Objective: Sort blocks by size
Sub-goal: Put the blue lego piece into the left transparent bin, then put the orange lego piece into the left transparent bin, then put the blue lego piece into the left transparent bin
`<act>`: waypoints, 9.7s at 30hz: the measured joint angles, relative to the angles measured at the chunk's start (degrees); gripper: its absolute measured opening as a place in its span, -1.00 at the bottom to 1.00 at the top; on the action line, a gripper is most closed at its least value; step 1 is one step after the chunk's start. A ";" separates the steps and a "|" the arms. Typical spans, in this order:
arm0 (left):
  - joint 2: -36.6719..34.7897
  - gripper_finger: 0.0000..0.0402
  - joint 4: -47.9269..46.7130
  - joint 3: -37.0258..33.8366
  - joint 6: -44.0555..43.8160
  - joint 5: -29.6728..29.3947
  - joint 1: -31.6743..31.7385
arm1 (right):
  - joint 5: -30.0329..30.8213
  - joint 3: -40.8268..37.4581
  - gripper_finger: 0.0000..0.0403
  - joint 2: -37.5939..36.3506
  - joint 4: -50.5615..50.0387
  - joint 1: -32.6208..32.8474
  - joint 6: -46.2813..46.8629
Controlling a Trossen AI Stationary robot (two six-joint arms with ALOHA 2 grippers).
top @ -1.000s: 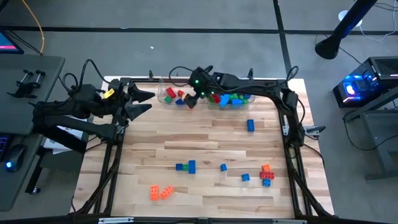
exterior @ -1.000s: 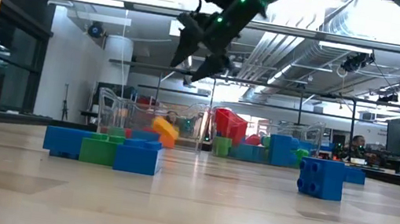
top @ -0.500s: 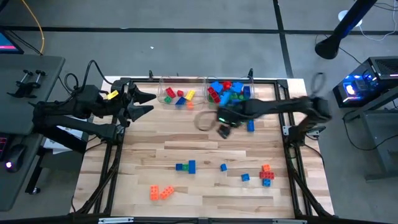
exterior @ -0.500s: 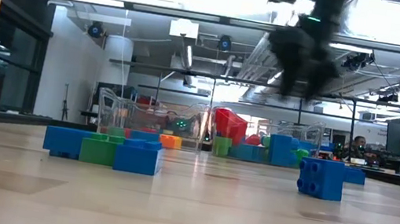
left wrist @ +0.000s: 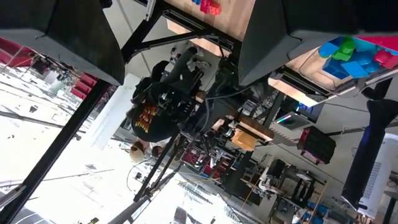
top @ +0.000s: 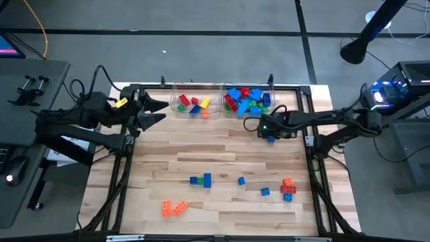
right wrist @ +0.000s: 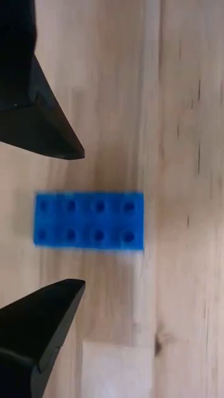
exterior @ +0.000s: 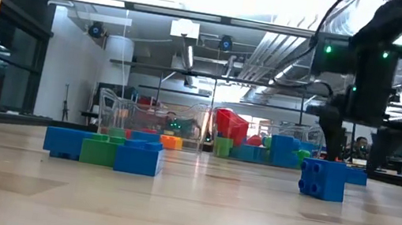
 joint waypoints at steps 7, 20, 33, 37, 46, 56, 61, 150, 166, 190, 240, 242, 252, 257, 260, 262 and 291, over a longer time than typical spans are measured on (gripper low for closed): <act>0.25 0.49 -0.02 0.00 -0.01 -0.15 0.00 | -0.05 0.14 0.62 5.45 4.19 -1.35 -6.76; 3.30 0.49 -0.01 0.00 -1.44 -0.20 0.00 | -2.37 4.20 -0.34 9.48 3.00 -0.07 -10.48; 2.08 0.49 5.42 0.00 6.41 -4.52 0.02 | 1.47 35.17 -0.32 22.81 32.02 1.41 -20.96; 2.08 0.49 5.10 0.00 6.05 -4.46 0.02 | 2.37 49.86 -0.32 32.88 28.54 -0.35 -25.90; 1.33 0.49 4.41 0.00 4.56 -2.71 0.02 | 2.90 70.40 0.29 44.97 11.04 -3.31 -35.49; 2.00 0.49 3.16 0.02 2.10 -0.43 -0.14 | 2.43 71.35 0.71 38.62 -0.10 -2.79 -45.23; 4.55 0.49 -0.08 -2.72 -5.54 9.08 -3.95 | 6.21 71.33 0.70 34.36 -10.40 1.23 -49.55; 43.39 -0.56 -13.25 13.26 14.17 5.56 28.84 | 33.56 58.31 0.70 4.67 -42.94 38.28 3.65; 55.36 0.17 -18.27 13.18 16.62 5.90 35.45 | 35.94 58.28 0.70 8.28 -45.08 39.90 12.09; 1.63 0.54 1.30 -12.89 -17.99 1.37 -3.36 | 2.06 58.23 0.70 21.90 -18.31 28.38 -24.47; -4.55 0.54 0.94 -16.79 -14.39 -10.91 -11.54 | -4.71 58.35 0.70 46.69 -2.09 31.26 20.28; -4.53 0.54 0.92 -16.79 -14.39 -10.91 -11.54 | -4.73 58.29 0.70 46.92 -0.49 31.39 21.27; -4.52 0.54 0.87 -16.79 -13.78 -10.91 -11.54 | -4.61 58.20 0.67 47.19 -2.29 31.38 22.86; -4.52 0.54 0.87 -16.77 -13.41 -10.91 -11.54 | -4.42 58.17 0.59 47.32 -0.54 31.33 24.33; -4.54 0.54 0.87 -16.79 -13.40 -10.91 -11.54 | -4.41 58.15 0.58 47.37 -0.91 31.33 24.37; -4.52 0.54 0.87 -16.79 -13.35 -10.91 -11.54 | -4.57 58.17 0.58 47.72 -0.50 31.33 24.49; -4.52 0.54 0.02 -16.76 -13.47 -11.63 -11.54 | -7.99 58.17 0.21 49.44 -7.51 31.72 21.86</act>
